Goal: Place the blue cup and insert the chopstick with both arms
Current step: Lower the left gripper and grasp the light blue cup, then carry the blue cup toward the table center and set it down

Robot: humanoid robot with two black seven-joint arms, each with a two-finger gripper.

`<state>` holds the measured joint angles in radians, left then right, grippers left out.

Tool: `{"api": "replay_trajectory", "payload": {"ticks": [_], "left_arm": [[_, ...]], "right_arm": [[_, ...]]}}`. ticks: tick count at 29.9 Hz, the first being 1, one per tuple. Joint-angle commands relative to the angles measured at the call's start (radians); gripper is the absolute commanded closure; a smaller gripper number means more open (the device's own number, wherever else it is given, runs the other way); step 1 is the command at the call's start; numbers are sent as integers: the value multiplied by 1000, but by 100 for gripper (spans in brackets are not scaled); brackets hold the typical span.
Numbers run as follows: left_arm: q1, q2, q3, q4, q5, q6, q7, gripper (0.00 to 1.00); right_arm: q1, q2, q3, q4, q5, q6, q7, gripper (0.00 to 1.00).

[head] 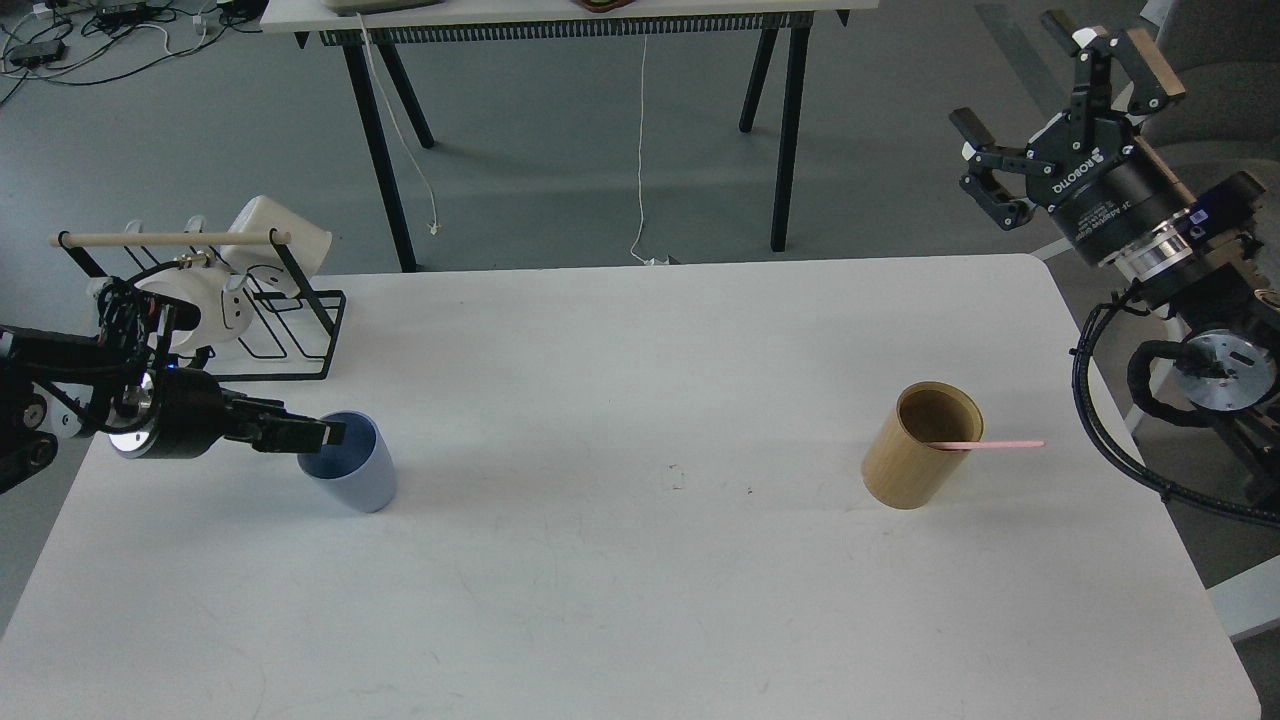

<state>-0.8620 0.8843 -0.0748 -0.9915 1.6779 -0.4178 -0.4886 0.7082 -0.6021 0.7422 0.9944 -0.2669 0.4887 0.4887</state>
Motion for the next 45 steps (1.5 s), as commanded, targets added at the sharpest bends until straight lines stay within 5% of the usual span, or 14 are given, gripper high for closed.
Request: {"api": "replay_trajectory", "payload": {"ticks": [1, 15, 16, 18, 20, 29, 38, 45], "left_arm": [[18, -21, 0, 28, -3, 7, 0, 8], [40, -34, 0, 53, -3, 33, 0, 48], [41, -34, -2, 53, -6, 33, 0, 56], [44, -36, -2, 53, -4, 47, 0, 88], [47, -36, -2, 53, -4, 57, 0, 97], [44, -30, -16, 27, -12, 77, 0, 100], [-33, -91, -164, -260, -124, 41, 0, 100], [-211, -439, -35, -6, -109, 43, 0, 100]], "right_arm": [[-4, -5, 5, 4, 0, 0, 0, 1], [-7, -15, 8, 7, 0, 0, 0, 1], [-7, -15, 8, 7, 0, 0, 0, 1], [-7, -15, 8, 7, 0, 0, 0, 1], [-7, -15, 8, 7, 0, 0, 0, 1], [-12, -15, 8, 6, -2, 0, 0, 1], [-12, -50, 45, -11, 3, 0, 0, 1], [-13, -84, 77, -74, 11, 0, 0, 1]]}}
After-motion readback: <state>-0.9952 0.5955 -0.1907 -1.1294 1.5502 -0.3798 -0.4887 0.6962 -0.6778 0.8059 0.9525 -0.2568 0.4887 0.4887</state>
